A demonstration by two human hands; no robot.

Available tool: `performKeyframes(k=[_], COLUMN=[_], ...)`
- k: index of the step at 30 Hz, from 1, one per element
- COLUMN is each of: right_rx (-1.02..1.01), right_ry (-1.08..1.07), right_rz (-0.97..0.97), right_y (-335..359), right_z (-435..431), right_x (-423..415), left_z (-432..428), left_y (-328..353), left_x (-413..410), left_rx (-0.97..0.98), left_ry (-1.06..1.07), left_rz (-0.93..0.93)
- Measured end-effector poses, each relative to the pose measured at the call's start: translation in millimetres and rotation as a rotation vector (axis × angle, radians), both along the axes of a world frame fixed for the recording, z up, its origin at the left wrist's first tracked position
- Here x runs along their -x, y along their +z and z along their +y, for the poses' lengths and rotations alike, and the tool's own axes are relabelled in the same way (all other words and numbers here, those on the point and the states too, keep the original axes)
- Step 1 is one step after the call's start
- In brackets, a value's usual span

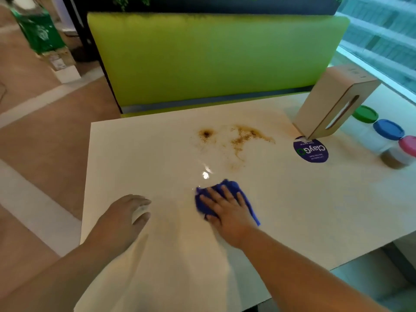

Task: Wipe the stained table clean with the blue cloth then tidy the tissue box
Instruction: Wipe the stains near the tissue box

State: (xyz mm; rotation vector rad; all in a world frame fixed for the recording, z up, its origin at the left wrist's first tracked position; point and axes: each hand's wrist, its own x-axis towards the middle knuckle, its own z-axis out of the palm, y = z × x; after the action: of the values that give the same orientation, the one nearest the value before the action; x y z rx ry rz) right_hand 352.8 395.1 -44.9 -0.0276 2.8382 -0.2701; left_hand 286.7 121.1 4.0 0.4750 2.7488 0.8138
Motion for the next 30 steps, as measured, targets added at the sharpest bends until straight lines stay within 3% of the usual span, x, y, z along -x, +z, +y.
performKeyframes(k=[2,4,9,12,16,18,21,24,27,30], right_rx=[-0.054,-0.050,0.029,0.074,-0.004,0.024,0.216,0.228,0.160,0.091], right_ry=[-0.175,-0.215,0.205,0.319,-0.017,-0.071,-0.173,-0.297,-0.482,-0.628], right_rz=[-0.053,-0.064,-0.123,-0.121,-0.121,-0.161,-0.039,0.096,0.144,0.168], right_y=[1.9,4.2,11.3,8.9,9.9,20.7,39.4,42.7,34.8,30.3], right_z=[3.2,-16.7,-90.7,-82.1,-37.8,-27.3,-11.3,33.7,98.2,154.5], right_x=[8.1,7.2,4.5,18.6,53.2,65.6,64.8,55.1,46.6,42.1], left_z=[-8.4,-10.6,6.8,26.7,59.4,78.2,111.3,148.3,178.5,187.6], left_y=[-1.2,-1.4,3.8,10.3,15.4,14.3,8.7,2.4,-14.4,-28.7], left_x=[-0.5,-1.0,2.8,4.5,-0.4,-3.1,-3.5,-1.1,3.2,23.5], left_rx=[-0.006,-0.033,-0.109,-0.140,-0.208,-0.225,-0.219,-0.191,0.120,0.358], left_ry=[0.018,0.021,0.021,0.006,0.041,0.072,0.066,0.010,-0.049,-0.074], left_rz=[-0.002,0.008,0.050,0.079,0.100,0.103,0.133,0.044,-0.117,-0.097])
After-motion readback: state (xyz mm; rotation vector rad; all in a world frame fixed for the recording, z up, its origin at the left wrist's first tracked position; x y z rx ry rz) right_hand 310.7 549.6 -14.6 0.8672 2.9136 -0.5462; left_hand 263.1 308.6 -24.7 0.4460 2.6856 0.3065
